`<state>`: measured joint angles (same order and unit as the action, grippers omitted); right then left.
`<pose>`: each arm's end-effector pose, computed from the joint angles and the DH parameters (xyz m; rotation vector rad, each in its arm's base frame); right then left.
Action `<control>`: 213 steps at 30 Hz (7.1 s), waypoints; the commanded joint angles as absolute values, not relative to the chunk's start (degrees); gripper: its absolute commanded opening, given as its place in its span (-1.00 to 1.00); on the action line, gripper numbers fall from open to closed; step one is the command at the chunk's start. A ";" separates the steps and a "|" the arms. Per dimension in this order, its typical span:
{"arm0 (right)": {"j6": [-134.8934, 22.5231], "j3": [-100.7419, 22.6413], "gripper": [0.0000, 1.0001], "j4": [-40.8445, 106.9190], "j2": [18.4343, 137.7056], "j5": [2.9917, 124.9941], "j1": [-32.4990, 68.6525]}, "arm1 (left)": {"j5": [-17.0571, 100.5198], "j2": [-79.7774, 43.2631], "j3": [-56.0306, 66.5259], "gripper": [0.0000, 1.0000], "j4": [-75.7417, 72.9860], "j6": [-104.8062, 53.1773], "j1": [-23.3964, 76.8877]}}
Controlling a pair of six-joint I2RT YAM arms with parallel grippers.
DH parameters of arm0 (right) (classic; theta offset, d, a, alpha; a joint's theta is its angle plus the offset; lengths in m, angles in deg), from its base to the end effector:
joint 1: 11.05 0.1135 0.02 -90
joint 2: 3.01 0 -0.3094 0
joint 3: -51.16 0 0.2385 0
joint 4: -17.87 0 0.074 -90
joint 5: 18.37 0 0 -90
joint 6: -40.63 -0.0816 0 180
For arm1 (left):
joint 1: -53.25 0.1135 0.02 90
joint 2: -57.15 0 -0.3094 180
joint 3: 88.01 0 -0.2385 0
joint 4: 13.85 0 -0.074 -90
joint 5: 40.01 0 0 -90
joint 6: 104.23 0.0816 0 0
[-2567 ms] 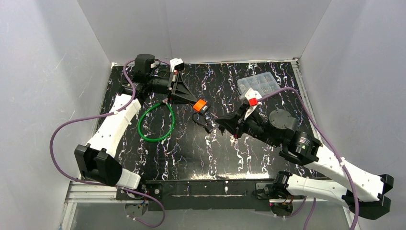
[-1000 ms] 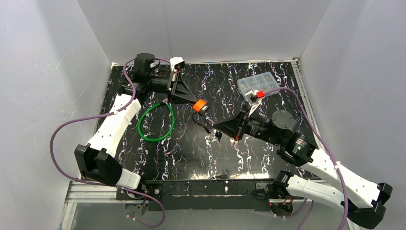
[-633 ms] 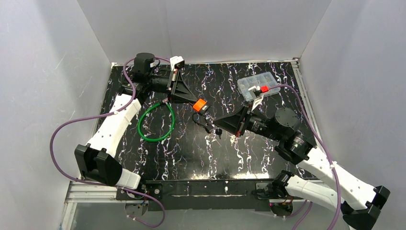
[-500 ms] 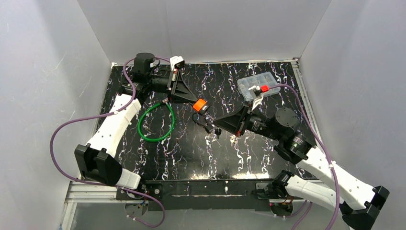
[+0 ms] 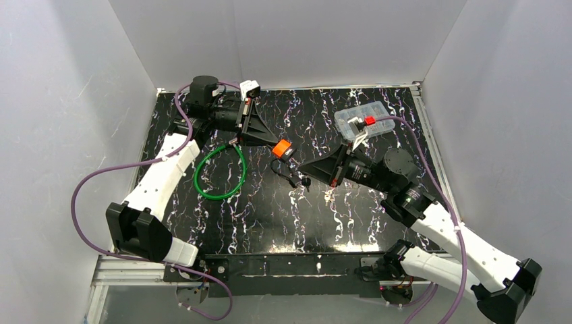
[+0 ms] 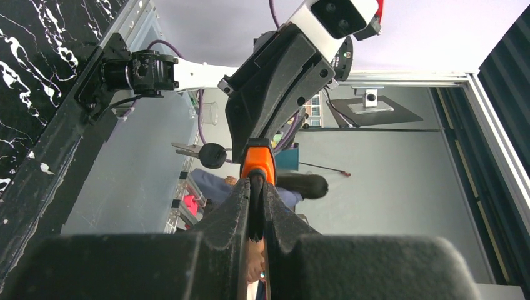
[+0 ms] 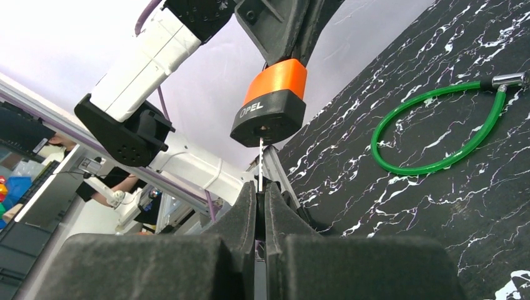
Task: Unlock with the key
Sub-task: Unlock the lock.
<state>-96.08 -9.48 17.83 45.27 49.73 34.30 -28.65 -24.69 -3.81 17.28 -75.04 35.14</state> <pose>0.1142 0.1589 0.4276 -0.3486 1.5284 1.5690 0.2542 -0.1673 0.4507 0.3812 2.2091 -2.1129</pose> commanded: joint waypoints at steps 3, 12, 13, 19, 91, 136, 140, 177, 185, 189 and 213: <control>-97.79 -9.66 -0.97 12.09 46.28 47.73 33.46 | -30.51 -21.49 -3.77 -1.00 15.61 -76.27 35.24; -98.91 -9.48 -0.97 10.39 47.04 47.13 32.84 | -30.59 -21.15 -3.37 -1.00 14.56 -77.08 35.25; -98.96 -9.53 -0.97 10.25 47.13 46.97 32.81 | -30.56 -21.08 -3.34 -1.00 14.45 -77.17 35.27; -99.36 -9.82 -0.97 9.95 47.99 46.28 32.65 | -30.67 -20.82 -2.90 -1.00 13.36 -77.93 35.24; -119.52 -5.21 -0.97 -9.50 56.53 48.95 29.38 | -29.25 -17.13 -0.39 -1.00 6.61 -65.60 34.43; -110.71 -7.59 -0.97 -14.30 51.82 48.76 29.45 | -16.58 -9.52 9.43 -1.00 -11.24 -71.08 28.62; -110.78 -8.45 -0.97 -15.02 52.47 47.56 29.46 | -17.29 -9.76 9.06 -1.00 -13.39 -73.16 28.59; -99.98 -9.25 0.53 13.49 43.17 50.19 29.47 | -17.42 -10.05 3.79 -1.00 -13.07 -75.46 28.72; -101.57 -8.77 0.48 10.74 43.01 45.85 29.47 | -17.29 -10.00 4.83 -1.00 -13.28 -74.83 29.18; -101.77 -9.28 0.34 10.94 42.91 45.52 29.47 | -16.92 -10.18 5.15 -1.00 -13.35 -74.68 29.42; -98.18 -11.24 0.15 20.50 39.96 50.53 29.46 | -16.63 -12.06 4.88 -1.00 -10.66 -73.74 30.17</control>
<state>-100.30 -8.63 17.54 40.96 47.81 29.51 -16.38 -12.04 6.46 -9.74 -73.04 29.89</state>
